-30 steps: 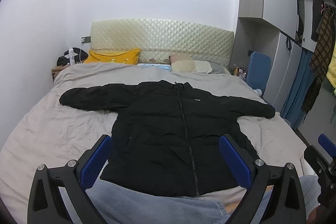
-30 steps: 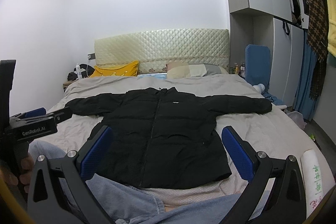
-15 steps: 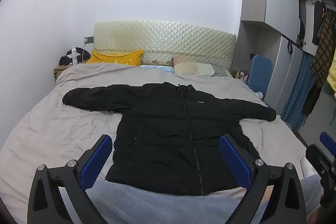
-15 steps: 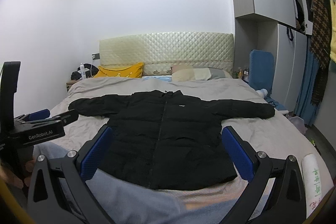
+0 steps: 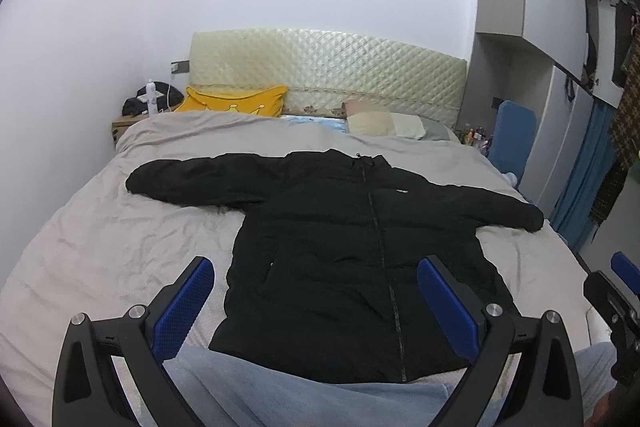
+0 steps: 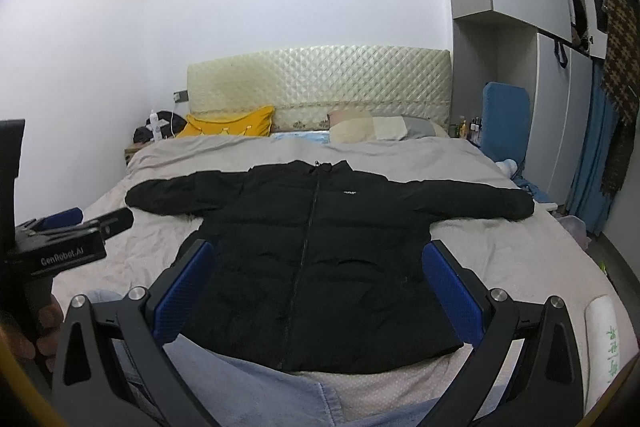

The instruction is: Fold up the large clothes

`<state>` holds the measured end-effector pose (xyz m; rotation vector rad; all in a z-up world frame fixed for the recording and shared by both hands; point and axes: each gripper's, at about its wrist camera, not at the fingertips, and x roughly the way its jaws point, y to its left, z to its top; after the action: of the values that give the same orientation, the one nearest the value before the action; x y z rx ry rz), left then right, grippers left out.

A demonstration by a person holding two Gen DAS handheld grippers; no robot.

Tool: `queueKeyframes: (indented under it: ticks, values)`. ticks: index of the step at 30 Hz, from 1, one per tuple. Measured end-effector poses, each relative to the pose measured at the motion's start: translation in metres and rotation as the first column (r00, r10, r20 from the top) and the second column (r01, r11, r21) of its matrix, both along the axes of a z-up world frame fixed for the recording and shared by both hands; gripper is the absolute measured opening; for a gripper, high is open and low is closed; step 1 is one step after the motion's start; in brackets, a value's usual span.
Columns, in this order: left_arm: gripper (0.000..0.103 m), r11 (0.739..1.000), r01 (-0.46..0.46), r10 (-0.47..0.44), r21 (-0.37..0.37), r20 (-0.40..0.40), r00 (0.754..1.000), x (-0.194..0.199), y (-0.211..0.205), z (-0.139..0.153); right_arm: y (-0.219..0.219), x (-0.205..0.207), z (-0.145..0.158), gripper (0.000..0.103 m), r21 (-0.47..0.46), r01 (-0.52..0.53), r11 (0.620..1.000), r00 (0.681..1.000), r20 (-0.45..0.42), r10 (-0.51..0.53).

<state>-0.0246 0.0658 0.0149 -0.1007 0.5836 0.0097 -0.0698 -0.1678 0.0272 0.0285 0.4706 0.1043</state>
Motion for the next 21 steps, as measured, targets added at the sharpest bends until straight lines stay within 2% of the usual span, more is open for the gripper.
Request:
queueKeyframes:
  ticks: [10, 21]
  values:
    - [0.103, 1.0, 0.008, -0.008, 0.006, -0.023, 1.0, 0.014, 0.003, -0.009, -0.002, 0.01, -0.003, 0.103, 0.009, 0.012, 1.0, 1.0, -0.016, -0.011]
    - [0.103, 0.998, 0.058, -0.058, 0.013, 0.003, 0.998, 0.037, -0.012, -0.007, -0.021, 0.038, 0.003, 0.103, 0.026, 0.036, 0.999, 0.999, 0.004, -0.036]
